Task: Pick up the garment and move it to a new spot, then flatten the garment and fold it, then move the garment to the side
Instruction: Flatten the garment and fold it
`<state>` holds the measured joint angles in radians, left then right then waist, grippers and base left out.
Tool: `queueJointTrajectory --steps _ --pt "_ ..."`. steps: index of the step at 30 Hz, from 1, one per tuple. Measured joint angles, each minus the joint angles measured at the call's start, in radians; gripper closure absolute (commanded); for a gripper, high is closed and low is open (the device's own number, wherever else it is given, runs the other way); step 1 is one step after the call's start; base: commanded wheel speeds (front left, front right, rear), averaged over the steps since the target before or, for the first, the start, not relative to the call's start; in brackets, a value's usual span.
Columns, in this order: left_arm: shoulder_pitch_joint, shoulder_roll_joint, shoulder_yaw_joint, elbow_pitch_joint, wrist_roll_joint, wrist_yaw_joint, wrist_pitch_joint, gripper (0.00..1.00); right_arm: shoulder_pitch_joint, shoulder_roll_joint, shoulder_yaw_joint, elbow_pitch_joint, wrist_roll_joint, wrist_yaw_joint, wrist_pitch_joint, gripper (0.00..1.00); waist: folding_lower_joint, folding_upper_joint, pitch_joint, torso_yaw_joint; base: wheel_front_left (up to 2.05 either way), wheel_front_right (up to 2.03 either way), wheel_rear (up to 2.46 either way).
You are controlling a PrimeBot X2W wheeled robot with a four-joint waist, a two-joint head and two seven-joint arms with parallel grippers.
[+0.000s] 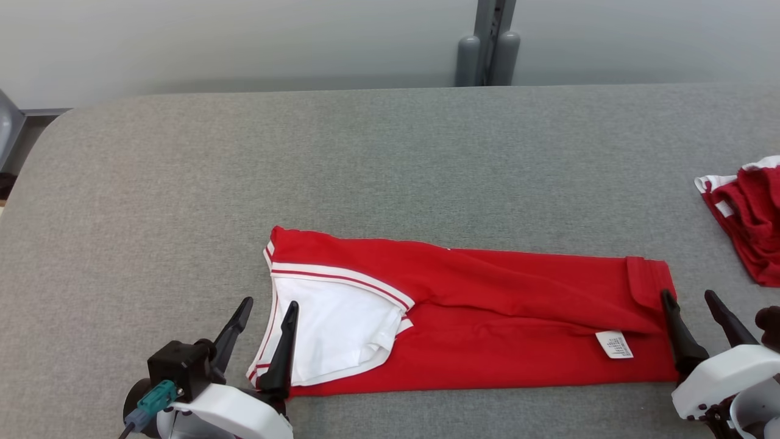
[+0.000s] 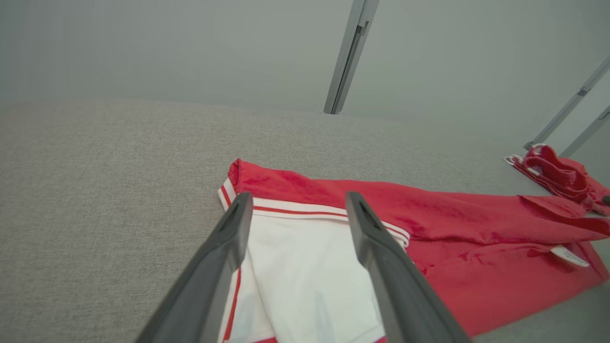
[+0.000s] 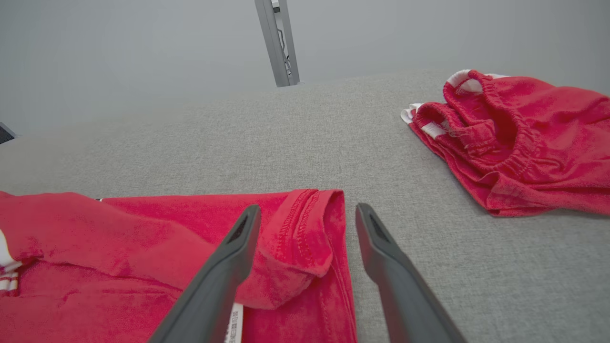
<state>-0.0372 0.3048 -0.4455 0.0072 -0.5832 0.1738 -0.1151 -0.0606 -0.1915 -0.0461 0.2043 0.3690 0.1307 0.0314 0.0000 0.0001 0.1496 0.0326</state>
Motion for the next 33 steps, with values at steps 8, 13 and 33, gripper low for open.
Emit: queueJointTrajectory --steps 8,13,33 --pt "-0.03 -0.024 -0.008 0.061 0.002 -0.006 -0.032 0.0 -0.06 -0.008 -0.009 0.203 -0.012 0.0 0.034 0.0 0.0 0.0 0.01 0.04 0.0 0.0 0.0" --pt "-0.035 -0.027 -0.006 0.08 0.002 -0.007 -0.05 0.0 -0.077 -0.003 0.014 0.283 0.018 0.0 0.041 0.0 0.0 0.0 0.023 0.054 0.0 0.0 0.0" --pt "-0.046 -0.027 -0.017 0.101 0.002 -0.001 -0.06 0.0 -0.132 -0.065 0.152 0.34 0.219 0.0 0.04 1.0 0.0 0.0 -0.002 0.041 0.0 0.0 0.0"
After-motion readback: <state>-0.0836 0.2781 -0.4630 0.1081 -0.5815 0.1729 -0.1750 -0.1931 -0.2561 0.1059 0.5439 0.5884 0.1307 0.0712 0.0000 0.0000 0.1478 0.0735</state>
